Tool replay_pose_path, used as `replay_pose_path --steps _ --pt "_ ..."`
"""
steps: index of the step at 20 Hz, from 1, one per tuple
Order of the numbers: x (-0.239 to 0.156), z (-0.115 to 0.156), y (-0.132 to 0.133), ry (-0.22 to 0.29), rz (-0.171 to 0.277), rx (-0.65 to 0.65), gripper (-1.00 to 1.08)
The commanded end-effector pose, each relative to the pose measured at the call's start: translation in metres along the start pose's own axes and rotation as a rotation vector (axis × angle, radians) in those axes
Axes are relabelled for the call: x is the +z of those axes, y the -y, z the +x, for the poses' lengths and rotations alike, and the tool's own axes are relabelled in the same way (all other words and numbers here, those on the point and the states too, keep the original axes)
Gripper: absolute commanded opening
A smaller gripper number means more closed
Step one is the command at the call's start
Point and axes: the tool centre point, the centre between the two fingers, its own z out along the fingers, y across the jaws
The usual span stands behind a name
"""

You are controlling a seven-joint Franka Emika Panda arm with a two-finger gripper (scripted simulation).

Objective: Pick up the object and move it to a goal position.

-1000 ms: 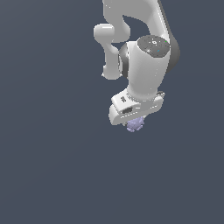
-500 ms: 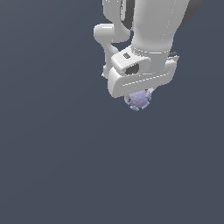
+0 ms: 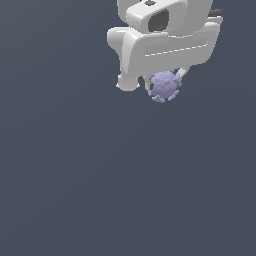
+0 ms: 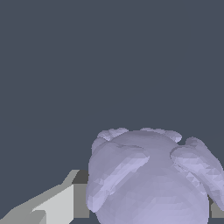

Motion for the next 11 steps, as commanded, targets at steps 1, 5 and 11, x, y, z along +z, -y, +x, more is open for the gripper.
replay_pose_path --steps 1,5,11 --pt "-0.012 -0.001 0.0 0.001 0.0 0.0 -1.0" --pt "-0.024 -0.001 0.001 0.001 0.0 0.0 -1.0" --pt "-0.026 -0.001 0.0 0.001 0.0 0.001 -1.0"
